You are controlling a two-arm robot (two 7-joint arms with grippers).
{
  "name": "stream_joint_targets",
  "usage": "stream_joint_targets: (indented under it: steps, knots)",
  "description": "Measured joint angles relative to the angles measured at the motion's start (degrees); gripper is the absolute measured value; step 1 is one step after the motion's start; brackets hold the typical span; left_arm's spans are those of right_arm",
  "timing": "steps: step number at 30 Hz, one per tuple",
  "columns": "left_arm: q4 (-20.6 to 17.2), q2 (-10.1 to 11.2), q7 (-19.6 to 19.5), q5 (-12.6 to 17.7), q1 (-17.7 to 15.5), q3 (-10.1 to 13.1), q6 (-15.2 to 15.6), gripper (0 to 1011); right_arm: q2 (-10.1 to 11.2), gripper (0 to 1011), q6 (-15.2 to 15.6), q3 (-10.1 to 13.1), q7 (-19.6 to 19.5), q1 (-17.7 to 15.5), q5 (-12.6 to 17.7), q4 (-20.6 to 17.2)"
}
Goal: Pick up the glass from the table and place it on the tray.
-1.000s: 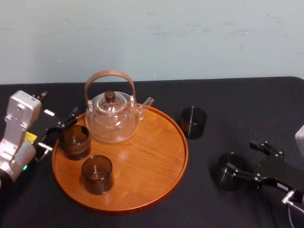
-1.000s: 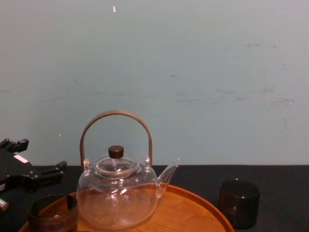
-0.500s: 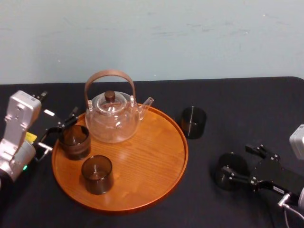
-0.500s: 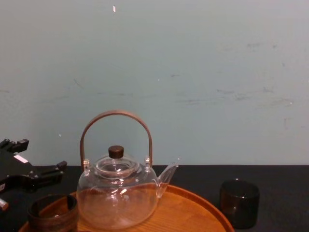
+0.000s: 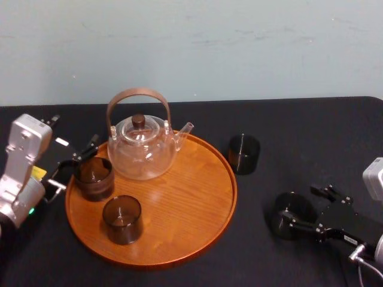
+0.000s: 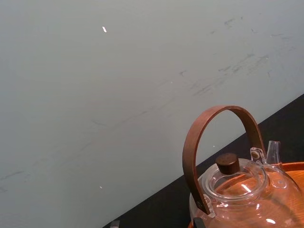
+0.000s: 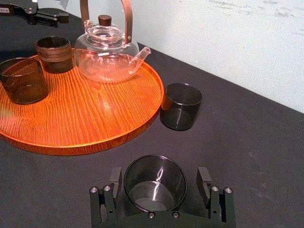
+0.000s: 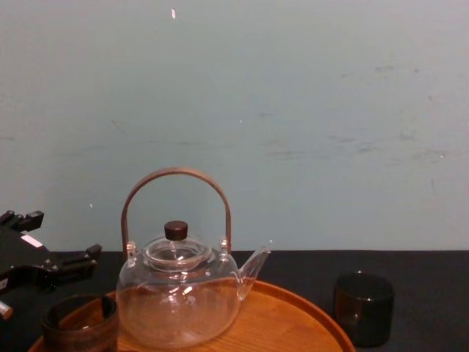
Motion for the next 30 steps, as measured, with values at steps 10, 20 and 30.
stream_joint_targets:
  steps: [10, 20, 30]
  knots:
    - [0.00, 0.00, 0.00, 0.00, 0.00, 0.00, 0.00, 1001, -0.18, 1002, 1.07, -0.57, 0.66, 0.26, -0.49, 0.53]
    - [0.00, 0.00, 0.00, 0.00, 0.00, 0.00, 0.00, 1001, -0.31, 1002, 1.78, -1.01, 0.96, 0.66, -0.72, 1.11]
    - [0.00, 0.00, 0.00, 0.00, 0.00, 0.00, 0.00, 1001, -1.00, 1002, 2.63, -1.47, 0.87, 1.57, -0.61, 2.04]
